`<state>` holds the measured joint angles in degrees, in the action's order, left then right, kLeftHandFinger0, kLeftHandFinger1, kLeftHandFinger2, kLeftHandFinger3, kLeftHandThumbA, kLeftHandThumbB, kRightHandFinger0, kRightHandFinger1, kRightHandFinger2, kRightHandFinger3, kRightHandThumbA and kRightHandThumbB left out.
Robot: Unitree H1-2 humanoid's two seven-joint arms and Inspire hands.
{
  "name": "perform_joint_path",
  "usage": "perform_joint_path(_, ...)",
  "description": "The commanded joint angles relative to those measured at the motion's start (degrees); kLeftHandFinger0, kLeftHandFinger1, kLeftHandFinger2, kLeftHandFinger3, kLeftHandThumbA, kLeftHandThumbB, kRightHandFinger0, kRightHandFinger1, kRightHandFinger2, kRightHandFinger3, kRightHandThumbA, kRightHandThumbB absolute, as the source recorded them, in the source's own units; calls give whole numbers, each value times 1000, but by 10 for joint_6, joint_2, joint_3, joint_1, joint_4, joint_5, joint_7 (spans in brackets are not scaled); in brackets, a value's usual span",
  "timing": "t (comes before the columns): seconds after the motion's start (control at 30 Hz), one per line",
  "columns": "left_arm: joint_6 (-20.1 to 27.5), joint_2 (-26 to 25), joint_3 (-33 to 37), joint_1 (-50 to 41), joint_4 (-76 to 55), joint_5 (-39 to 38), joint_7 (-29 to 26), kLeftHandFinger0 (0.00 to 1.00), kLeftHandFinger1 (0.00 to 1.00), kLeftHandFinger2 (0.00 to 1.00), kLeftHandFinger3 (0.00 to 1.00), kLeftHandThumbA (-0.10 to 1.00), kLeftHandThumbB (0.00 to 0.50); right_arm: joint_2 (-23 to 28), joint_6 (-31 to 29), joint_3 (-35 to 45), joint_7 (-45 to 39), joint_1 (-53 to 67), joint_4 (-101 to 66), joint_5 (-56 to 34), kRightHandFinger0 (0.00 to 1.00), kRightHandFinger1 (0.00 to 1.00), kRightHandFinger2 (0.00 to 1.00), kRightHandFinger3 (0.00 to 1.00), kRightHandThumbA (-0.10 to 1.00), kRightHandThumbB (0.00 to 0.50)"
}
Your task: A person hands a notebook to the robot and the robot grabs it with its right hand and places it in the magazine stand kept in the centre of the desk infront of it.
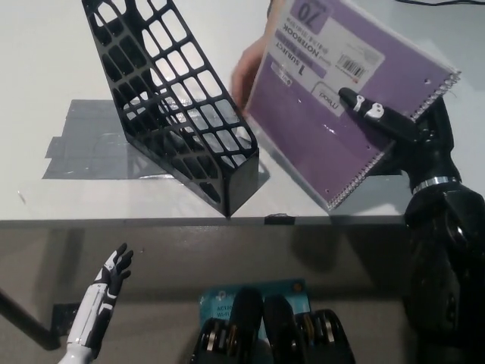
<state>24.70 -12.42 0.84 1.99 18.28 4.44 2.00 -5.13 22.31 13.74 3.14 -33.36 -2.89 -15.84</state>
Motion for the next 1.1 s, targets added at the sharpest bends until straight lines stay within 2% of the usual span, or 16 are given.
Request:
perform_joint_path(0.0,22,-15,-5,13,-11,-9,7,985,1000,1000,1000,1000,500,-9,46,33,50,-116,-173,-269,0,0,0,0,1000,65)
perform_joint_path(0.13,22,-15,-6,13,-10,-13,11,993,1000,1000,1000,1000,500,-15,46,42,48,-131,-190,-239,0,0,0,0,1000,65)
perform_joint_path(0.4,22,-15,-6,14,-12,-14,11,1000,1000,1000,1000,1000,500,-26,46,33,108,-164,-197,-212,0,0,0,0,1000,76)
perform_joint_path(0.63,22,-15,-7,19,-9,-12,10,1000,1000,1000,1000,1000,500,-38,40,17,114,-200,-188,-141,0,0,0,0,1000,56)
perform_joint_path(0.93,22,-17,-8,20,-12,-7,15,1000,1000,1000,1000,1000,500,-73,27,-13,119,-205,-171,-120,0,0,0,0,1000,43)
perform_joint_path(1.07,21,-15,-9,20,-11,-9,17,1000,1000,1000,1000,1000,500,-88,20,-34,117,-200,-156,-106,0,0,0,0,1000,53)
